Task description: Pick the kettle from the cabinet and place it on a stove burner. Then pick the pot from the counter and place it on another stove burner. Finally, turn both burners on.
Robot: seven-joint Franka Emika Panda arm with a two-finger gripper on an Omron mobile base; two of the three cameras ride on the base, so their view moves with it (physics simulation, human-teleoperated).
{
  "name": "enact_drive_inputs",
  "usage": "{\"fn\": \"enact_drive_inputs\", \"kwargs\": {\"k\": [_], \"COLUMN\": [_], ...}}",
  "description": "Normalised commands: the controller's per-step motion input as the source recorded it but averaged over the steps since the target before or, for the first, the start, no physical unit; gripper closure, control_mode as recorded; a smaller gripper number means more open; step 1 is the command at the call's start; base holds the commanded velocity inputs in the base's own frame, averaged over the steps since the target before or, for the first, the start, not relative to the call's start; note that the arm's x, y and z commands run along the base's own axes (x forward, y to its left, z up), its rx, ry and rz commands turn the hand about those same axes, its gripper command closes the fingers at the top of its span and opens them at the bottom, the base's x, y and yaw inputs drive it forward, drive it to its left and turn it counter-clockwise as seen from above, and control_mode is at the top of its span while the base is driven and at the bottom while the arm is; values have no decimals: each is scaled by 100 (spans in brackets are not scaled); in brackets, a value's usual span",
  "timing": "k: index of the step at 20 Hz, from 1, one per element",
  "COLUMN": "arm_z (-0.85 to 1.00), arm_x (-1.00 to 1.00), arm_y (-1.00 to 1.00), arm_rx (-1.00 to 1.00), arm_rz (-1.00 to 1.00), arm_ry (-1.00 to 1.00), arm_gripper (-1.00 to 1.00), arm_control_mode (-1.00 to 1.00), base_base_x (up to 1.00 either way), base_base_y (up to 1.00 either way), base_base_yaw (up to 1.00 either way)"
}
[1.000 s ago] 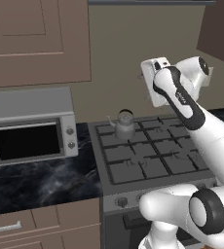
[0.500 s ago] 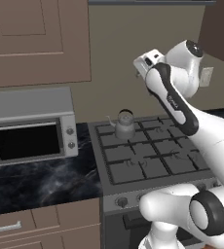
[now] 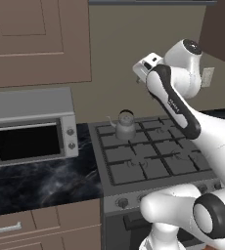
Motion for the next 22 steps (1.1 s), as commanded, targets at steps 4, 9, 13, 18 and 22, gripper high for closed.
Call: {"fn": "enact_drive_inputs", "kwargs": {"k": [4,9,13,18,22], "arm_z": [-2,-8,-13,-13,-6], "arm_x": [-35,-36,-34,-29,-31], "arm_y": [-6,-2,0,0,0], "arm_rx": [-3,-3,-4,-6,-7], "arm_rz": [4,4,3,4,6], "arm_ry": [0,2,3,3,1], "arm_gripper": [-100,-100,-100,-100,-100], "arm_control_mode": [-100,-100,-100,-100,-100], "base_base_x": [0,0,0,0,0], "base_base_y": [0,0,0,0,0], "base_base_yaw": [0,0,0,0,0]}}
